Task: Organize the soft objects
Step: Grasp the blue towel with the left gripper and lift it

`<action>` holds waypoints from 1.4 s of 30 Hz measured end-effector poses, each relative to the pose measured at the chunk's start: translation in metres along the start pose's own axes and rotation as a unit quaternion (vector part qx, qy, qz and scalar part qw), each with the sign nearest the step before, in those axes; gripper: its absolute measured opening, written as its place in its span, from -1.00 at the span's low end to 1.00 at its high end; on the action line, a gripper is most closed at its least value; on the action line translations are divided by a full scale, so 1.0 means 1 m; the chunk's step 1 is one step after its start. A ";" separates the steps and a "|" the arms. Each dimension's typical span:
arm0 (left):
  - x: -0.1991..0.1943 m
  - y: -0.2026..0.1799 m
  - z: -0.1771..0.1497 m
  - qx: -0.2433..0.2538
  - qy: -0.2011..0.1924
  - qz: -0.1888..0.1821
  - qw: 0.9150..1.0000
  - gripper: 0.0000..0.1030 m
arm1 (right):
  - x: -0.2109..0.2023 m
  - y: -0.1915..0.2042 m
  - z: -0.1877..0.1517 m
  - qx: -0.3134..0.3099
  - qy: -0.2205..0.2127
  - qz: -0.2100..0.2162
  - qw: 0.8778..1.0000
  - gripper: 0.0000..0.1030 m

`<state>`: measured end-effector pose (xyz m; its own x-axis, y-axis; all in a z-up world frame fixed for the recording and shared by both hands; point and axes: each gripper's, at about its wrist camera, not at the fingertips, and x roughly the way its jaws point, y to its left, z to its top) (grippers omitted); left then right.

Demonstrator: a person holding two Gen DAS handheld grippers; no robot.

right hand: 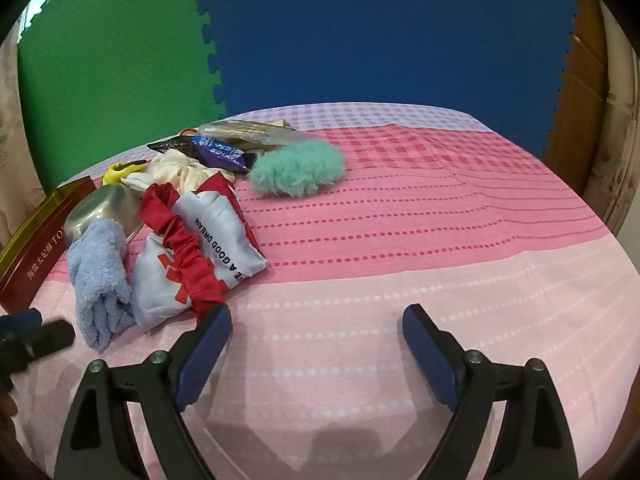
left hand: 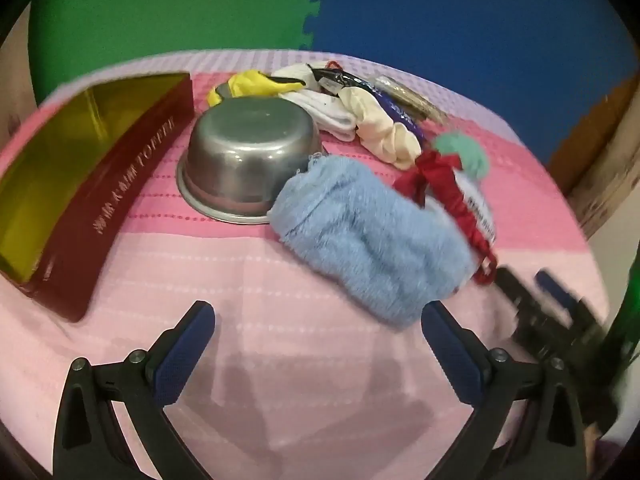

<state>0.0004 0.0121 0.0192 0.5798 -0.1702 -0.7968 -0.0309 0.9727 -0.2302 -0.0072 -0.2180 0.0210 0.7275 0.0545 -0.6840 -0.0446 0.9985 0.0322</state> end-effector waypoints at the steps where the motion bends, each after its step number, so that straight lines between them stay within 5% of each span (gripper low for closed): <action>1: 0.001 0.000 0.003 -0.010 0.005 -0.007 1.000 0.98 | 0.000 0.002 -0.001 0.000 0.000 0.000 1.000 0.75; 13: 0.024 0.005 0.036 -0.098 0.040 -0.078 0.991 0.98 | -0.004 0.003 -0.001 0.000 -0.001 0.006 1.000 0.75; 22: 0.034 -0.017 0.041 -0.050 0.053 -0.004 0.997 0.95 | -0.006 0.004 -0.001 0.001 -0.002 0.010 1.000 0.75; 23: 0.034 -0.018 0.040 -0.045 0.050 0.001 0.998 0.91 | -0.006 0.003 -0.002 0.001 -0.002 0.010 1.000 0.75; 24: 0.032 -0.018 0.039 -0.045 0.043 0.006 0.998 0.52 | -0.006 0.003 -0.001 0.001 -0.002 0.010 1.000 0.75; 25: 0.029 -0.016 0.037 -0.046 0.034 0.015 0.998 -0.11 | -0.006 0.003 -0.001 0.001 -0.002 0.010 1.000 0.75; 26: 0.027 -0.013 0.038 -0.053 0.036 -0.010 0.998 -0.39 | -0.006 0.003 -0.002 0.001 -0.002 0.011 1.000 0.75; 28: 0.024 -0.004 0.038 -0.072 0.044 -0.037 0.996 -0.50 | -0.006 0.004 -0.001 0.001 -0.002 0.011 1.000 0.75; 42: -0.038 0.001 0.032 -0.025 0.006 0.001 1.000 -0.50 | -0.009 -0.016 0.005 0.072 -0.002 0.053 0.996 0.75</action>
<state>0.0045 0.0246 0.0669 0.5695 -0.1705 -0.8041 -0.0722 0.9641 -0.2556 -0.0096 -0.2341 0.0310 0.7271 0.1587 -0.6679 -0.0222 0.9778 0.2081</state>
